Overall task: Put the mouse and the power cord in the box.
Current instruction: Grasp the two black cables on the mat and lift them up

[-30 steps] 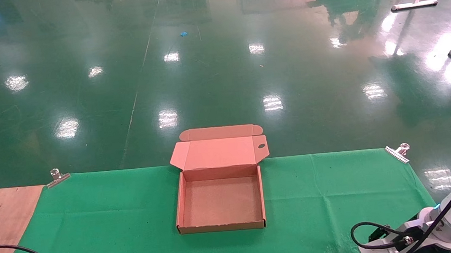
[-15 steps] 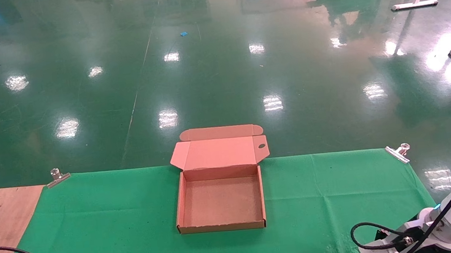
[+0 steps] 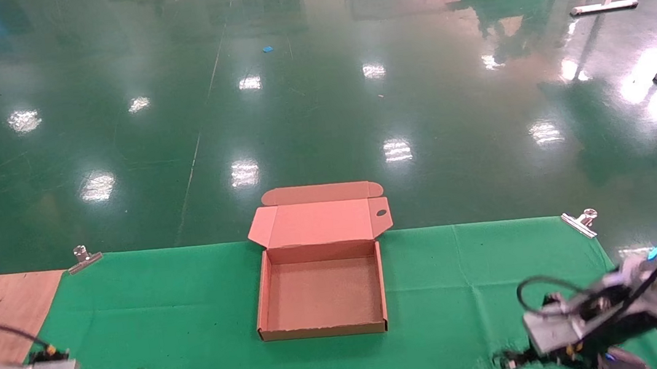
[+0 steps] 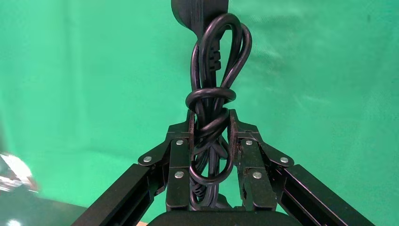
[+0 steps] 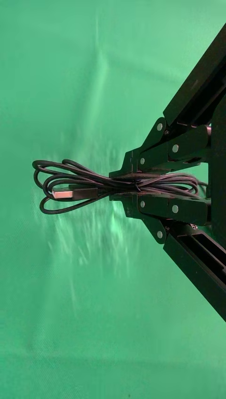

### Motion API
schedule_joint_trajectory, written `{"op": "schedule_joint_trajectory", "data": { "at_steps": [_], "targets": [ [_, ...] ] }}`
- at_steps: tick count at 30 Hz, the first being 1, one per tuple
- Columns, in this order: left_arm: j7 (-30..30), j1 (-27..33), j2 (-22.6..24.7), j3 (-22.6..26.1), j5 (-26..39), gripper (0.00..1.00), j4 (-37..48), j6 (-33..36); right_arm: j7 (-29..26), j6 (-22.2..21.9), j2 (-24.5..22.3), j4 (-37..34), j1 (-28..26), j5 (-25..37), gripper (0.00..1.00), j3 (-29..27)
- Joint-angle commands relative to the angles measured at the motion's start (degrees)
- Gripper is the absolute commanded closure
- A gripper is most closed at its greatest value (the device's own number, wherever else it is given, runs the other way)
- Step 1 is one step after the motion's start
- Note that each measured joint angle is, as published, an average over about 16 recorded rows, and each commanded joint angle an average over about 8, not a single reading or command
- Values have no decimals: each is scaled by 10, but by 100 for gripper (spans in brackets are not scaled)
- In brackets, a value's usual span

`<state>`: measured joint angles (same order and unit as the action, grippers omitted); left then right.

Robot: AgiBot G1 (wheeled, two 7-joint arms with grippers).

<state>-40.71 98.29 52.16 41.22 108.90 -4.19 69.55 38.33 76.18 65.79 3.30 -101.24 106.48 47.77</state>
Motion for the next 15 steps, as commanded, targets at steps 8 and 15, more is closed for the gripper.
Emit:
{"op": "schedule_joint_trajectory", "data": {
  "at_steps": [8, 15],
  "targets": [
    [11, 69, 18, 0, 0, 100, -44, 52, -7, 58, 0, 38, -76, -25, 100, -17],
    [28, 106, 61, -6, -9, 100, -95, 61, -49, 52, 40, 65, -112, -40, 100, -28]
  ]
}}
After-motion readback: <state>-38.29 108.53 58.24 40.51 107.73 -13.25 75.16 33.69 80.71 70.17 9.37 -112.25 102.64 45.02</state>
